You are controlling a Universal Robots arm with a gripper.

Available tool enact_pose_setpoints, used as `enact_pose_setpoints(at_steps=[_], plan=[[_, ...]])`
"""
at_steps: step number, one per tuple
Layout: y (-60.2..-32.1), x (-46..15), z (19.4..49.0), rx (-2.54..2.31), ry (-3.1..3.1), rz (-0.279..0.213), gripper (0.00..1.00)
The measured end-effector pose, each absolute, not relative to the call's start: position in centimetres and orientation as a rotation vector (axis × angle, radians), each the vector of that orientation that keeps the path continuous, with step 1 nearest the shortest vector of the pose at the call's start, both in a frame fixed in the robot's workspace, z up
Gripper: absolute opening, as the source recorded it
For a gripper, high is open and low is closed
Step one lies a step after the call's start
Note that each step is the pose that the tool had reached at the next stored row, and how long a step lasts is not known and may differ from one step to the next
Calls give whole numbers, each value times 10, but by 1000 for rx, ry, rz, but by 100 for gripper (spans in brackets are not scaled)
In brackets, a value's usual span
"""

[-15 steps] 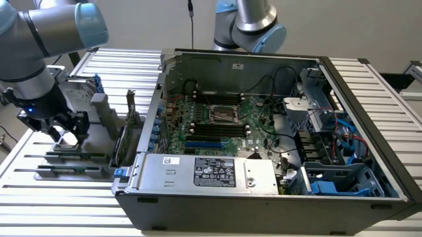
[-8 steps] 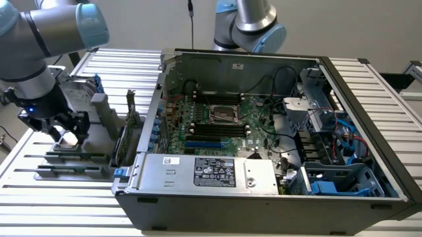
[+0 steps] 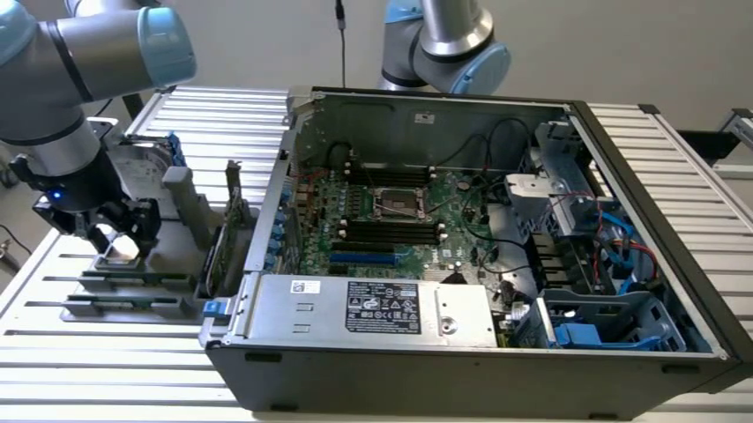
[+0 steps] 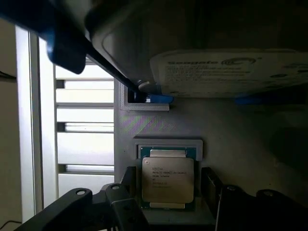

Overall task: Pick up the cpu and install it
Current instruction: 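Pick up the cpu and move it towards the insertion slot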

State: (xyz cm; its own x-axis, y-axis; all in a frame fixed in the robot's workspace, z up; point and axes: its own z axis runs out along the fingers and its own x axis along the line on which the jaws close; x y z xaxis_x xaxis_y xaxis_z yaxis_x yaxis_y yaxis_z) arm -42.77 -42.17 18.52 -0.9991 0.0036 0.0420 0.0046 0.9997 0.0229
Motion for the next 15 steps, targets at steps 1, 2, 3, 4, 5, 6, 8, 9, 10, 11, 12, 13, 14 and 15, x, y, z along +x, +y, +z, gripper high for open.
enact_pose_setpoints(at_steps=[1, 2, 3, 4, 5, 6, 8, 9, 10, 11, 12, 13, 14, 15], plan=[[-422, -428, 185, -6, -3099, -36, 65], [-422, -428, 185, -6, -3099, -36, 65], [-422, -428, 185, -6, -3099, -36, 65], [-422, -428, 185, -6, -3099, -36, 64], [-422, -428, 185, -6, -3099, -36, 57], [-422, -428, 185, -6, -3099, -35, 57], [-422, -428, 185, -6, -3099, -35, 55], [-422, -428, 185, -6, -3099, -36, 55], [-422, -428, 185, -6, -3099, -36, 55], [-422, -428, 185, -6, -3099, -36, 55], [-422, -428, 185, -6, -3099, -36, 55], [-422, -428, 185, -6, -3099, -36, 55], [-422, -428, 185, -6, -3100, -36, 55], [-422, -428, 185, -6, -3100, -36, 55]])
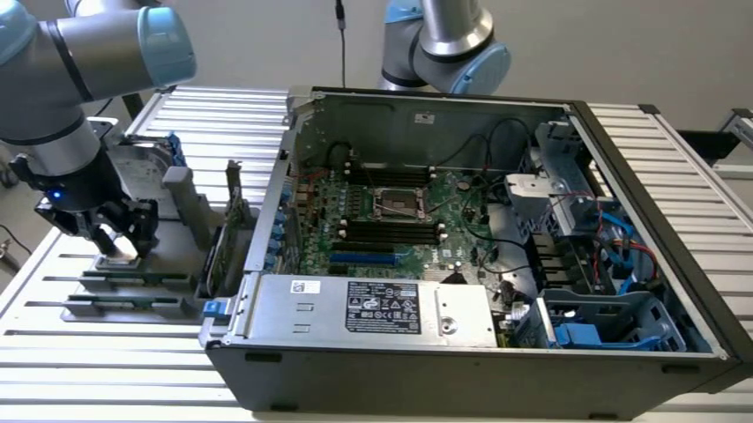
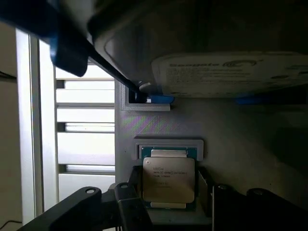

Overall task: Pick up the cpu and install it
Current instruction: 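Pick up the cpu and move it towards the insertion slot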

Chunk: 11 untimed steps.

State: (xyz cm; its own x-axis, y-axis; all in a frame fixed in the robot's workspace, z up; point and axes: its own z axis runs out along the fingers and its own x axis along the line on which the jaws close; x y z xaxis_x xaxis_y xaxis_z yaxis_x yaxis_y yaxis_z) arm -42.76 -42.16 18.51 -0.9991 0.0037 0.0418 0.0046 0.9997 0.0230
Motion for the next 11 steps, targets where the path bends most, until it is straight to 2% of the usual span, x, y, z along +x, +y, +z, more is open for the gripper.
enact_pose_setpoints(at_steps=[11], plan=[[-422, -428, 193, -6, -3100, -36, 55]])
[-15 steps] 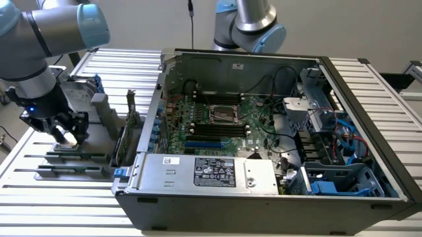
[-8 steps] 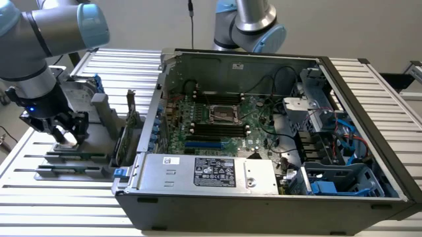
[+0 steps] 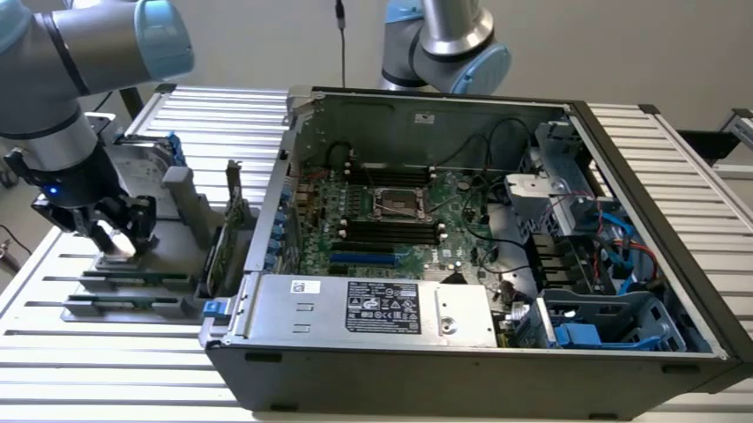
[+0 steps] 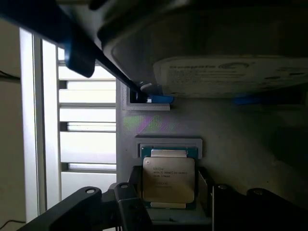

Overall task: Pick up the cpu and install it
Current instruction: 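Pick up the cpu and move it towards the insertion slot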

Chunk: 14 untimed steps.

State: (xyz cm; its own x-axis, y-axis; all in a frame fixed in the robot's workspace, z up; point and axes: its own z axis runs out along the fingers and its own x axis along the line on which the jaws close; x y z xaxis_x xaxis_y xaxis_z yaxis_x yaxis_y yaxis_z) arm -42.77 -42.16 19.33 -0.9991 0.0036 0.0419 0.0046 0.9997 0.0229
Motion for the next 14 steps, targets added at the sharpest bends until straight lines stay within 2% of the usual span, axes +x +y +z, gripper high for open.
enact_pose_setpoints(at_steps=[14], plan=[[-422, -427, 253, -6, -3099, -36, 54]])
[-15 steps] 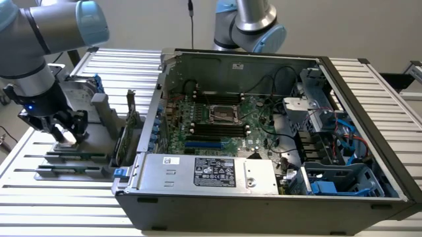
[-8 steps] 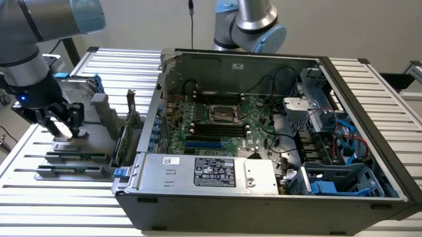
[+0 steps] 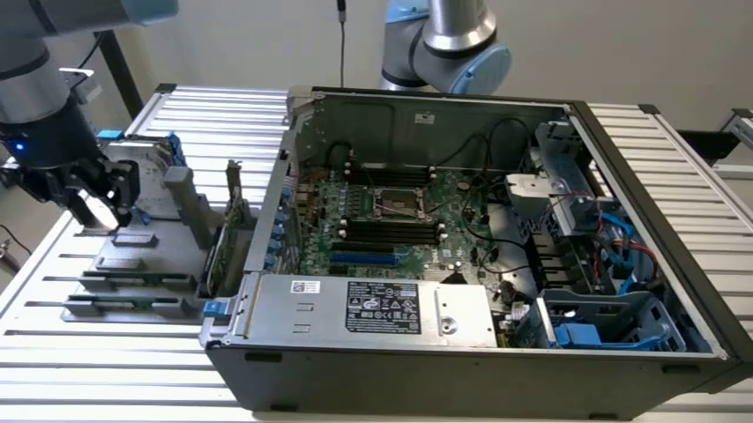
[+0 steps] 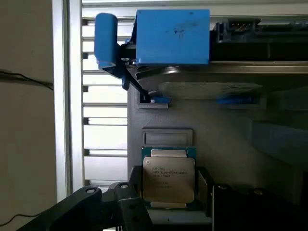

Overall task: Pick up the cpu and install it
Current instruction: 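Pick up the cpu and move it towards the insertion slot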

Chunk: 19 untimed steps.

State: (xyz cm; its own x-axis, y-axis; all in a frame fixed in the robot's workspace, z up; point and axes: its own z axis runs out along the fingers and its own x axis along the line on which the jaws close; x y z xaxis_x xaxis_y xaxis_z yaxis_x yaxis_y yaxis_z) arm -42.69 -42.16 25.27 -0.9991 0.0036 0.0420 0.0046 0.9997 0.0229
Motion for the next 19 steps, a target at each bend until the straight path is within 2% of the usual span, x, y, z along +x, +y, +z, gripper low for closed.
enact_pose_setpoints(at_steps=[19], plan=[[-424, -385, 339, 20, -3090, -38, 54]])
